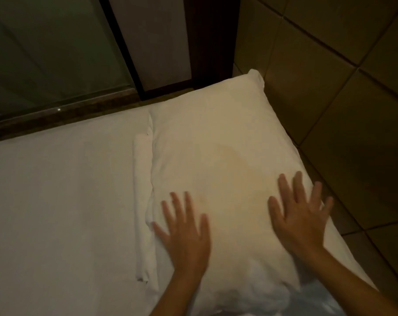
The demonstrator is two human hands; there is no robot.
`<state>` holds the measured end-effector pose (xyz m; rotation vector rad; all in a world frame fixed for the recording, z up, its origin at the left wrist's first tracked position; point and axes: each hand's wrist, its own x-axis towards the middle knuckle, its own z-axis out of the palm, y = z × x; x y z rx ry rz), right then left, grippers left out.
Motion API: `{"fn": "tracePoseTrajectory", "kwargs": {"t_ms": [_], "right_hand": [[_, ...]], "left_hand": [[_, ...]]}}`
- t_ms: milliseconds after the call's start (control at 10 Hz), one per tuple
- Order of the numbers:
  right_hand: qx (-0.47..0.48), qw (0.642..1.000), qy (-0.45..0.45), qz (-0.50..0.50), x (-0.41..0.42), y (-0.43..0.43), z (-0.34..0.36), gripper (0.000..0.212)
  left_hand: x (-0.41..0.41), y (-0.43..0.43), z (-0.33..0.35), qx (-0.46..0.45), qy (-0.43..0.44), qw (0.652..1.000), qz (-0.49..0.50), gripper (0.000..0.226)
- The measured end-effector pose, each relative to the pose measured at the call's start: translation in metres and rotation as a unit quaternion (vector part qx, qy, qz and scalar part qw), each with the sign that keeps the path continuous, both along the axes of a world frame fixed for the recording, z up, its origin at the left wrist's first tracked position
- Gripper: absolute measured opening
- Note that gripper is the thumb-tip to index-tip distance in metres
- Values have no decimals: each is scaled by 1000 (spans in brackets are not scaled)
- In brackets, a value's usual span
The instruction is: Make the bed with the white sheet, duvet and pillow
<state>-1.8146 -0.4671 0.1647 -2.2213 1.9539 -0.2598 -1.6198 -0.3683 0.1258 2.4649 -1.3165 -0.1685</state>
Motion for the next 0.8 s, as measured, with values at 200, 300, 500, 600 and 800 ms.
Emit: {"fn": "tracePoseTrajectory", "kwargs": {"t_ms": [200, 300, 500, 600, 800], "right_hand": [[-8, 987, 75, 144, 1, 25, -19, 66], [11, 992, 80, 96, -25, 15, -28, 65], [58, 992, 65, 88, -30, 7, -29, 59], [134, 985, 33, 101, -39, 2, -14, 56], [231, 948, -194, 106, -19, -18, 52, 27]], "left_hand": [[-40, -7, -3, 23, -74, 981, -176, 62], [-13, 1, -16, 54, -71, 983, -161, 59], [22, 5, -1, 105, 23, 985, -132, 51], [30, 11, 21, 125, 123, 973, -153, 46], [43, 8, 100, 9, 382, 919, -99, 27]]}}
